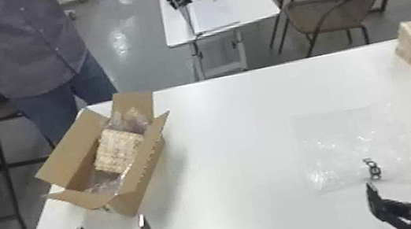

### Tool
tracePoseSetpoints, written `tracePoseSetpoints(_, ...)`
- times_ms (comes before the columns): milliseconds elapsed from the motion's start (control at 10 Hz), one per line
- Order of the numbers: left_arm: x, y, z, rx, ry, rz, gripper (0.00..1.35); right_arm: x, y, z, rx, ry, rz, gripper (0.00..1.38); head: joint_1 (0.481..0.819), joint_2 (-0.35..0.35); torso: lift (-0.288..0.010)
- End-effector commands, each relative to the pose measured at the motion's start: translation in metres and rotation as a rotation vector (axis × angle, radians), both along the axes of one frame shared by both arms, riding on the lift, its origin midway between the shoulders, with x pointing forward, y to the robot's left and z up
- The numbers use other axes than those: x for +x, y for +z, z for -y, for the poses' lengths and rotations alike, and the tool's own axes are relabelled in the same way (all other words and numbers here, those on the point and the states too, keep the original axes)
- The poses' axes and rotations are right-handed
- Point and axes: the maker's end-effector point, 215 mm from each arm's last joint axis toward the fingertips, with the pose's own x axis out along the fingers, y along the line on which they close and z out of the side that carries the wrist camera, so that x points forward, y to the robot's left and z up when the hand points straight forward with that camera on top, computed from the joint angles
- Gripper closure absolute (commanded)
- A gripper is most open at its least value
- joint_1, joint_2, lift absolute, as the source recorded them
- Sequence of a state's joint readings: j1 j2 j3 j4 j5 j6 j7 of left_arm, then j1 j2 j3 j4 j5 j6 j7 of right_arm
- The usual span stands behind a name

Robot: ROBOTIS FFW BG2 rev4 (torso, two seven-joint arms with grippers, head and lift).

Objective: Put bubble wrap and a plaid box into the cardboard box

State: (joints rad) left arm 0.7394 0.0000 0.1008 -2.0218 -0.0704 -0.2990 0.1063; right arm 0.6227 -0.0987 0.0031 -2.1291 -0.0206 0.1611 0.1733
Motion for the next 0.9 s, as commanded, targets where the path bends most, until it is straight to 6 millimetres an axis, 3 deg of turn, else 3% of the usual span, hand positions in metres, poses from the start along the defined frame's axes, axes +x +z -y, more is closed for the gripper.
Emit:
tracePoseSetpoints(0, -0.0002, 0.0009, -0.0002, -0.001, 0.003, 0.003, 0.13, 0.0, 0.0, -0.0001, 0.001, -0.001, 0.0, 0.17, 0.695, 0.149, -0.107)
tracePoseSetpoints(800, -0.0002, 0.0055, -0.0015, 0.004, 0.01, 0.019, 0.13, 0.0016, 0.0009, 0.0002, -0.004, -0.001, 0.003, 0.17, 0.695, 0.15, -0.107)
